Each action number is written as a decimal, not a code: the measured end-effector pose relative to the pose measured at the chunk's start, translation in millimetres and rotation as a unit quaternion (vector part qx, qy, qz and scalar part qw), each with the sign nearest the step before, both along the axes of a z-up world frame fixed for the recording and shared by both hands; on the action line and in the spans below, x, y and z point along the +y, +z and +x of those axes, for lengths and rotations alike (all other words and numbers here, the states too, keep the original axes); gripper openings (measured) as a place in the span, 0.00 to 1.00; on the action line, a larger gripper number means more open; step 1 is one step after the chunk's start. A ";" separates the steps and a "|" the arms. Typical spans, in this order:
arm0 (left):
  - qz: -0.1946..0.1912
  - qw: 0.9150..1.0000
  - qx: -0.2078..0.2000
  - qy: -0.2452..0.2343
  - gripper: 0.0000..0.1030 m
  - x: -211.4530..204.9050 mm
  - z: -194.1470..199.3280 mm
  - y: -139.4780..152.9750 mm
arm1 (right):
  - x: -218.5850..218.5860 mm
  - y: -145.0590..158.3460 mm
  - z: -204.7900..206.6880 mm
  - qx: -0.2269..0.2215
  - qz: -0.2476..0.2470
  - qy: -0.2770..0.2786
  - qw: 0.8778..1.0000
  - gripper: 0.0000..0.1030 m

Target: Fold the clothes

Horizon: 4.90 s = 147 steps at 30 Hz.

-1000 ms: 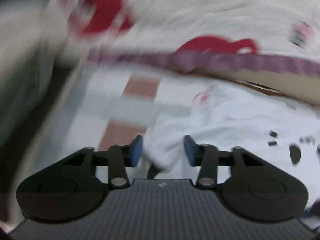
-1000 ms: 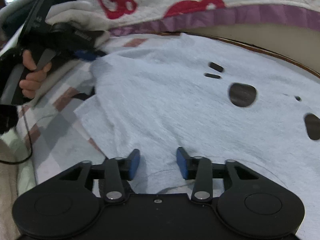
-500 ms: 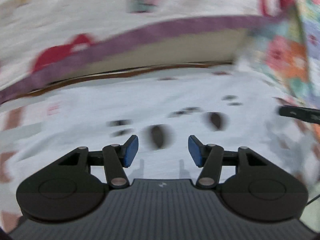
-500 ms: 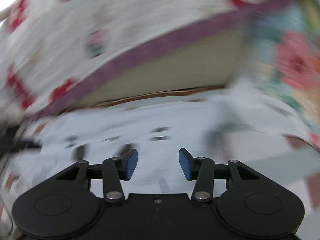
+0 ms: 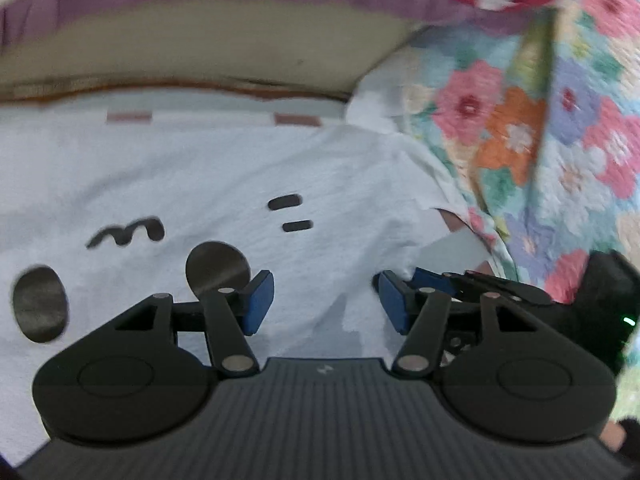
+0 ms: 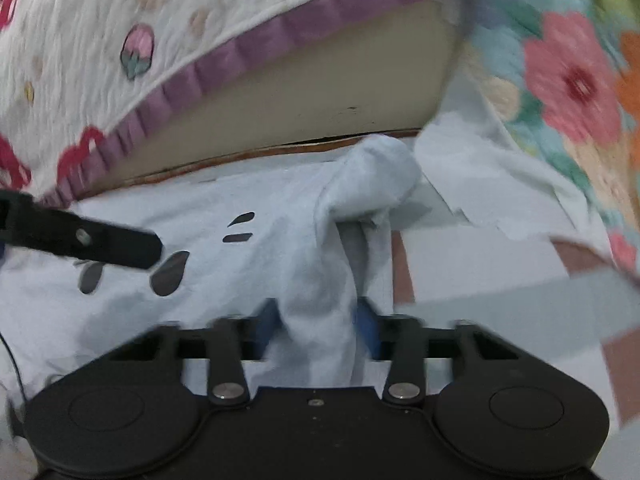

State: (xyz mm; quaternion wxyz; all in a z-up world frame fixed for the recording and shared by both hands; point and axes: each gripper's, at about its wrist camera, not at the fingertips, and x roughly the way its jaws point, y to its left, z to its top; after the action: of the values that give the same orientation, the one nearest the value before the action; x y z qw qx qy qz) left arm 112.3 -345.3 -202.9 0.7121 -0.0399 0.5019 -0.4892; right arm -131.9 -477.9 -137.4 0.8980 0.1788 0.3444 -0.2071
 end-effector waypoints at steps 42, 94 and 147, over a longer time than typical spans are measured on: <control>-0.035 0.979 0.152 0.130 0.10 26.5 81.6 -65.5 | -32.5 -23.7 24.7 -0.077 0.175 -0.047 0.980 0.49; 0.139 0.963 -0.124 0.195 0.61 152.2 76.1 48.9 | -11.5 36.9 -58.8 0.024 0.031 -0.112 0.993 0.51; 0.079 0.949 -0.048 0.302 0.58 226.4 180.9 -8.3 | -124.3 -23.4 75.9 -0.015 0.104 0.047 0.993 0.38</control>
State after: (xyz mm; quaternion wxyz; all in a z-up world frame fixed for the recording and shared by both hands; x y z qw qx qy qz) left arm 293.2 -118.9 -211.2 0.8507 -0.1101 0.4686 -0.2113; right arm -56.0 -602.2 -160.8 0.8883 0.2580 0.3590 -0.1247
